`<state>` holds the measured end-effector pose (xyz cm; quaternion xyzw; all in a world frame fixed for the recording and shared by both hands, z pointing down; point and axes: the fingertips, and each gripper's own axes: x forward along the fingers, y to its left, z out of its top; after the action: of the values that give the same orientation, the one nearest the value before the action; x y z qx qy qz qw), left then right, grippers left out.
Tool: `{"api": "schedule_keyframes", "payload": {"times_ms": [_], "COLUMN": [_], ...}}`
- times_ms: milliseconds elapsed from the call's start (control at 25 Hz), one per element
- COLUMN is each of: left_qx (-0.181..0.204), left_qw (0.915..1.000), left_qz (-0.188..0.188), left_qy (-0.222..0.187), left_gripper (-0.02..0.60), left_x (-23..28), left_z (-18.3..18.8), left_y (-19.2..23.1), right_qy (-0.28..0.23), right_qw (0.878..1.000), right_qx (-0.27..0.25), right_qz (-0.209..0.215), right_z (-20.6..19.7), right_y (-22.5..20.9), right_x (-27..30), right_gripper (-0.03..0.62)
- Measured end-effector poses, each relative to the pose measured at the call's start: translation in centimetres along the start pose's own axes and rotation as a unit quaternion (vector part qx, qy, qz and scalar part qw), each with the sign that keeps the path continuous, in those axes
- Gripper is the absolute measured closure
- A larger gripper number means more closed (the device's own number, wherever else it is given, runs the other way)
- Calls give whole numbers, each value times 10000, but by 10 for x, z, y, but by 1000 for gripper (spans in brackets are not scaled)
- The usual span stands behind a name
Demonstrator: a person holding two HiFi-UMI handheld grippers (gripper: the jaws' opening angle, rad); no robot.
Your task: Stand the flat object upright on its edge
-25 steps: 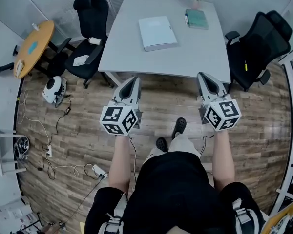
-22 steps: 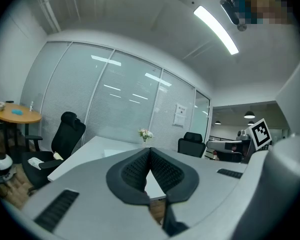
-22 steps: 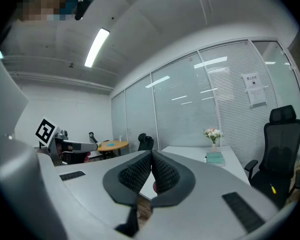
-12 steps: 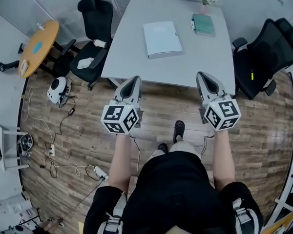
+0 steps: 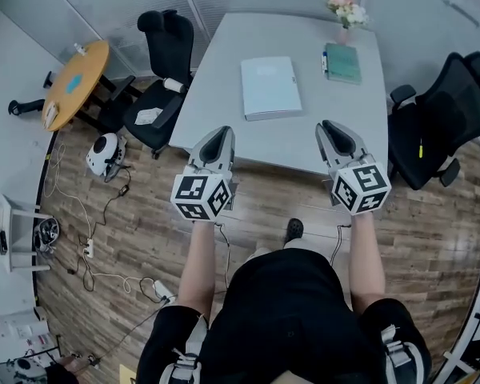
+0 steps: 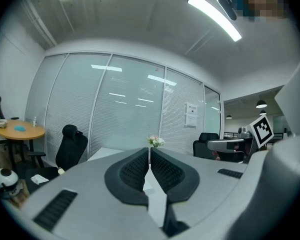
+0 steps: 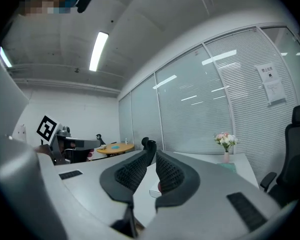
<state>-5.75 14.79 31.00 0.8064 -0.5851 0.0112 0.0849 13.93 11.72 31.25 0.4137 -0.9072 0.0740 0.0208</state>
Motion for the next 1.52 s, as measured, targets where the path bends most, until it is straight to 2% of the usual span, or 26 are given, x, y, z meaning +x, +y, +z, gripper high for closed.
{"api": "schedule_keyframes", "payload": {"times_ms": [320,360,440,800,1160,1520], "left_qx": [-43,-51,-77,-136,-112,-287], "left_qw": [10000,9999,9999,9992,9991,9990], "left_qz": [85,86,85,260,203,-25], "left_qy": [22,26,35,265,359,353], "left_gripper": [552,545,485,460,417,416], "left_x": [60,68,81,110,134,196], "left_z": [-3,-4,-6,-27,-34,-28], "left_y": [-18,-21,-27,-29,-5,44], "right_qy": [65,83,131,332,483,641], "right_qw": [9996,9995,9991,9972,9967,9967], "right_qx": [20,43,88,254,300,220], "right_qz": [284,316,396,626,584,440], "right_z": [1,-1,-5,-23,-34,-27], "right_y": [-51,-59,-71,-101,-109,-131], "right_x": [25,27,32,56,87,149], "right_gripper": [480,474,473,439,422,419]}}
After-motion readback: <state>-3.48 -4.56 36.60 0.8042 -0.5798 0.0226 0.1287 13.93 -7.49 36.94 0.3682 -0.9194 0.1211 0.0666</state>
